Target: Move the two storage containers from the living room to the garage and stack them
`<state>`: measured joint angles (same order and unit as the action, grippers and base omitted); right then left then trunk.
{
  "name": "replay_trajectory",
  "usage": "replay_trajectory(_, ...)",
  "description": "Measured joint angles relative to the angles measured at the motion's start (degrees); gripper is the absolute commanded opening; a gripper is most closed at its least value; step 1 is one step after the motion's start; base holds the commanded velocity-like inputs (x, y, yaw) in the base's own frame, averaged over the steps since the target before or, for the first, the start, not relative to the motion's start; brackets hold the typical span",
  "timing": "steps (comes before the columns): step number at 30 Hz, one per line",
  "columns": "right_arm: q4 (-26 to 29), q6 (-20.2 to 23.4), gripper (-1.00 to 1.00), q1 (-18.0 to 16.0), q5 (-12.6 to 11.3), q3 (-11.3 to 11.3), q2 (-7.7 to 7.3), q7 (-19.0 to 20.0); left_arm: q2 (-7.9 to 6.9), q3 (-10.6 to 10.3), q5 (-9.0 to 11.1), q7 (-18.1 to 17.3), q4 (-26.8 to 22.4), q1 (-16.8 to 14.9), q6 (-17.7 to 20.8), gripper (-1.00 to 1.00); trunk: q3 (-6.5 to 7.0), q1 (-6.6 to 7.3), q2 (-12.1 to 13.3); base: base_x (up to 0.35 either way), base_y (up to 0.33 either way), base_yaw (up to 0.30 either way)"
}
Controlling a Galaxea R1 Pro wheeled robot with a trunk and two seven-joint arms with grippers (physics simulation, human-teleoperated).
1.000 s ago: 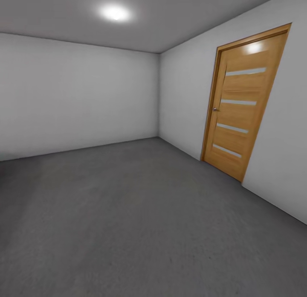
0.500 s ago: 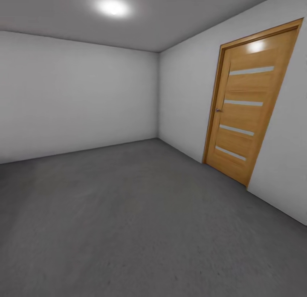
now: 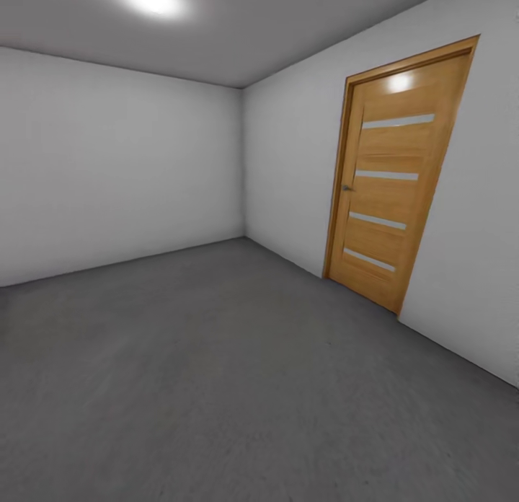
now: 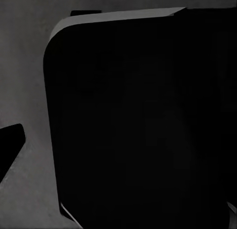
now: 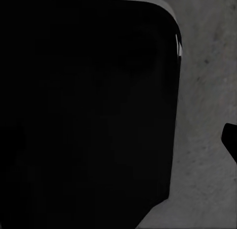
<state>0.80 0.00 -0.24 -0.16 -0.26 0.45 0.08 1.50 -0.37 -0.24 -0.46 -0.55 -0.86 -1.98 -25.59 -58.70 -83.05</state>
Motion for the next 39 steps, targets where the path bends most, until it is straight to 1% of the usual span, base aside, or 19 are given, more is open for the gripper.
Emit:
replay_trajectory(17,-0.2,0.0,1.00,0.0,0.0,0.0,0.24,0.0,-0.40,-0.1,0.0,-0.5,0.1,-0.7,0.5,1.00,0.40,0.00,0.0,0.322,0.151,-0.235)
replay_trajectory(24,-0.2,0.0,1.00,0.0,0.0,0.0,0.27,0.0,-0.49,-0.2,0.0,-2.3,0.1,-0.7,0.6,1.00,0.46,0.00,0.0,0.312,0.183,-0.105)
replay_trajectory(32,-0.2,0.0,1.00,0.0,0.0,0.0,0.49,0.1,-0.50,-0.2,-0.1,-2.6,0.1,-0.7,0.6,1.00,0.47,0.00,0.0,0.311,0.184,-0.043)
replay_trajectory(39,-0.2,0.0,1.00,0.0,0.0,0.0,0.72,0.1,-0.50,-0.2,-0.1,-2.7,0.1,-0.7,0.6,1.00,0.47,0.00,0.0,0.308,0.190,-0.174)
